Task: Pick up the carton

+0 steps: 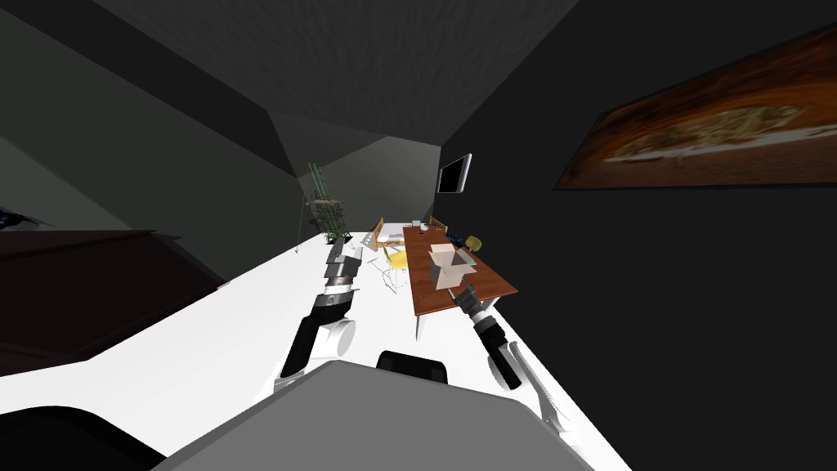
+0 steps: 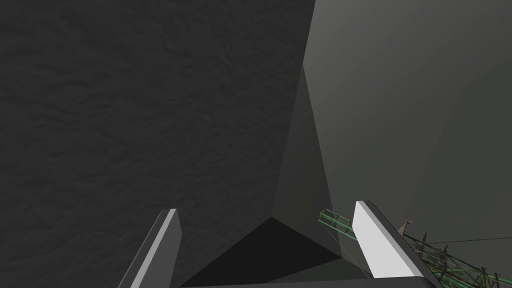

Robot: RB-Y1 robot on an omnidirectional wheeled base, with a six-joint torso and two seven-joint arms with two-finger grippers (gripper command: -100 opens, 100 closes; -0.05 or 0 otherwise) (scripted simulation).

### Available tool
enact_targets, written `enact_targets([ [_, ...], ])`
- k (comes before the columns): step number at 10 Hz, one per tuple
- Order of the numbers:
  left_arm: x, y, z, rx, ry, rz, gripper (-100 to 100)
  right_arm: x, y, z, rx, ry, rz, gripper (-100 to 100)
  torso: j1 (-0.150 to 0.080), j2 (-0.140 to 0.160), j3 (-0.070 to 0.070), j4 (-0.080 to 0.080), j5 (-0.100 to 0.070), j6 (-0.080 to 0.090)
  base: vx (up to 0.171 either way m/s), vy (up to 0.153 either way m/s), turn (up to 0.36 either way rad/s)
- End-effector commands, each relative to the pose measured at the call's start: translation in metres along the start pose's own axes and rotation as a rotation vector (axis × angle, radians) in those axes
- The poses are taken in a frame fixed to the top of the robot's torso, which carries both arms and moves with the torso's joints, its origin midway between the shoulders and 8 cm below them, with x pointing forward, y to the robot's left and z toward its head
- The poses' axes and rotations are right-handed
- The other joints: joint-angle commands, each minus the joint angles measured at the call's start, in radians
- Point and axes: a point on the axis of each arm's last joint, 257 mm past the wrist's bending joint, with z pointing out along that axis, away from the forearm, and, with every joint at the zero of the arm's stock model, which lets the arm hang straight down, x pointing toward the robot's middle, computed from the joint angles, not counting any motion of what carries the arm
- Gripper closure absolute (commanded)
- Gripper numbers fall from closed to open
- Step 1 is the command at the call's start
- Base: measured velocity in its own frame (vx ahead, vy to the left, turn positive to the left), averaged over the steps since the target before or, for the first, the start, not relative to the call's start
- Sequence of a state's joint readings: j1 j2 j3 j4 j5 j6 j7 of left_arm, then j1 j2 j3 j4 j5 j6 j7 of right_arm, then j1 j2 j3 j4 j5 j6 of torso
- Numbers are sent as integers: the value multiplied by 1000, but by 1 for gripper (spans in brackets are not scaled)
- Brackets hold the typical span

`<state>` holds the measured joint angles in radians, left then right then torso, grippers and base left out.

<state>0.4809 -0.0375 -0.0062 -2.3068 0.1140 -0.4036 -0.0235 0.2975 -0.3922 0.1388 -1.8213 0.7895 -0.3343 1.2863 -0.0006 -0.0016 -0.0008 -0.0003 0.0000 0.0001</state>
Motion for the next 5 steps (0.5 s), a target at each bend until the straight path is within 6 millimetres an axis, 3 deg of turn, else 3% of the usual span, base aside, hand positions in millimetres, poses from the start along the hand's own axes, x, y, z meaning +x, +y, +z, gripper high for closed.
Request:
enact_targets([
  [1, 0, 0, 0, 0, 0, 0, 0, 8, 1, 2, -18, 14, -96, -100, 0, 0, 0, 0, 0, 0, 22, -4, -35],
  [5, 0, 0, 0, 0, 0, 0, 0, 21, 0, 6, -45, 36, -245, -100, -1, -1, -1, 0, 0, 0, 28, -7, -31],
])
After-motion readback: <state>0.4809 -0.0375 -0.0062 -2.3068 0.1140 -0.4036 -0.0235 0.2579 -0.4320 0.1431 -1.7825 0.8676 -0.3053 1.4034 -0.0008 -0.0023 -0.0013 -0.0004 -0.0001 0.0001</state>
